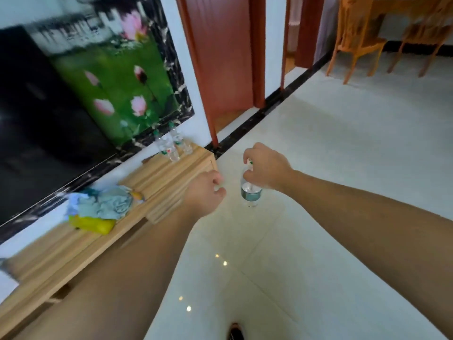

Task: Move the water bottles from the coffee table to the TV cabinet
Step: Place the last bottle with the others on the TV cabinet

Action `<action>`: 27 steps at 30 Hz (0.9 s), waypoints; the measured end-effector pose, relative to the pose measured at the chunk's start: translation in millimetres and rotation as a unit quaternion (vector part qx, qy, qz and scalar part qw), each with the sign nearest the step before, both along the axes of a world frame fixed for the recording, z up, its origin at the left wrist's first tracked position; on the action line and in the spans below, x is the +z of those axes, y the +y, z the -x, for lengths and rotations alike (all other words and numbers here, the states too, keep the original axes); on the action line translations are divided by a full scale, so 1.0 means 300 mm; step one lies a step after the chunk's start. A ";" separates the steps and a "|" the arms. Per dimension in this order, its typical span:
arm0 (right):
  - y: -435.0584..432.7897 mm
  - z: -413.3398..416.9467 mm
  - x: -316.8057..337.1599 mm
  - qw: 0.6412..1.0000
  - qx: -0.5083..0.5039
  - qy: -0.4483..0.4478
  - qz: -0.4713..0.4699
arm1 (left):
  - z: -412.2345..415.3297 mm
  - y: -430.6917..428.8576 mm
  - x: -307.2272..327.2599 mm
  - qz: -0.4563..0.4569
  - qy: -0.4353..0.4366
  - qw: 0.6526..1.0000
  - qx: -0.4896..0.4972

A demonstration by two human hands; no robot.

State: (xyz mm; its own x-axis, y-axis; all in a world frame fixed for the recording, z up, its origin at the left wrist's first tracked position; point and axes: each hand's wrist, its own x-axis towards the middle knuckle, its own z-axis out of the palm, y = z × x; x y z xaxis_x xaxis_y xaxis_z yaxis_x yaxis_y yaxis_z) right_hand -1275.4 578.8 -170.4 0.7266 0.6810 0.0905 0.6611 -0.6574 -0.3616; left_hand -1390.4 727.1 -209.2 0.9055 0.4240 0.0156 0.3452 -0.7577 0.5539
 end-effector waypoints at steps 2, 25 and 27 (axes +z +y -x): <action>0.101 0.045 -0.010 0.999 0.041 0.017 -0.025 | 0.096 0.072 0.004 0.010 0.011 0.998 0.056; 0.843 0.216 -0.076 0.980 0.163 0.112 -0.011 | 0.376 0.676 -0.098 0.049 0.003 0.979 0.199; 0.882 0.192 -0.076 0.982 0.162 0.099 -0.002 | 0.360 0.730 -0.094 0.057 -0.001 0.979 0.198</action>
